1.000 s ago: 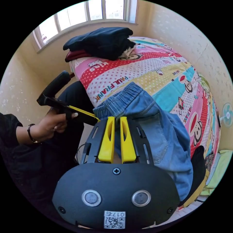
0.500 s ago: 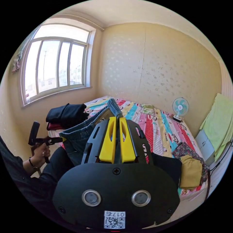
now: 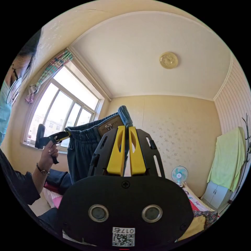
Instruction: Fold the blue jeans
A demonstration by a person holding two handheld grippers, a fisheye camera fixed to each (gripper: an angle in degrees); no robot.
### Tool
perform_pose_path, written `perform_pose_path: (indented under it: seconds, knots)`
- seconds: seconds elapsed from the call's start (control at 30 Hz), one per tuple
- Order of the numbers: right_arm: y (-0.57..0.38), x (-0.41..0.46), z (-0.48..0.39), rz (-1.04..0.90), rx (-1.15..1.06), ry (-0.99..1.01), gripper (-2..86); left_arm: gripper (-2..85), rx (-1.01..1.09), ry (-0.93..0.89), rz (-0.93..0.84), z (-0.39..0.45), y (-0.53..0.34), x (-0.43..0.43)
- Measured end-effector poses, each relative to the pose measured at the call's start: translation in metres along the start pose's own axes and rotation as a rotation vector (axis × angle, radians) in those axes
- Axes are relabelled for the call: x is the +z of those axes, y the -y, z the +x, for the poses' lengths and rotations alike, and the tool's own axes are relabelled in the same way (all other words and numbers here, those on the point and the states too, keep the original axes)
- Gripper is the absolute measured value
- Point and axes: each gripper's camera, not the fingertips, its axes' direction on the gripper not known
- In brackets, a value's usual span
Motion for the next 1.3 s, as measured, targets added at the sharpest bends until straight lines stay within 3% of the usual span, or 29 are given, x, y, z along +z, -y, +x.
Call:
perform_pose_path:
  seconds: [0.2, 0.33, 0.47, 0.77, 1.03, 1.3]
  knots:
    - [0.098, -0.024, 0.003, 0.101, -0.015, 0.084, 2.2, 4.3, 0.217, -0.032, 0.064, 0.095, 0.097, -0.02]
    - [0.15, -0.014, 0.008, 0.086, -0.028, 0.133, 2.2, 4.3, 0.215, -0.03, -0.013, 0.114, 0.153, -0.004]
    - [0.188, 0.027, 0.021, -0.026, 0.026, 0.188, 2.2, 4.3, 0.198, 0.006, -0.051, 0.127, 0.173, 0.004]
    - [0.216, 0.03, 0.026, 0.013, 0.059, 0.202, 2.3, 4.4, 0.303, -0.017, 0.026, 0.186, 0.166, -0.028]
    - [0.185, 0.113, 0.059, -0.142, 0.087, 0.192, 2.2, 4.3, 0.167, -0.005, -0.106, 0.087, 0.137, 0.05]
    - [0.081, 0.32, 0.164, -0.453, 0.241, 0.078, 2.5, 4.4, 0.041, 0.121, -0.377, -0.072, 0.084, 0.224]
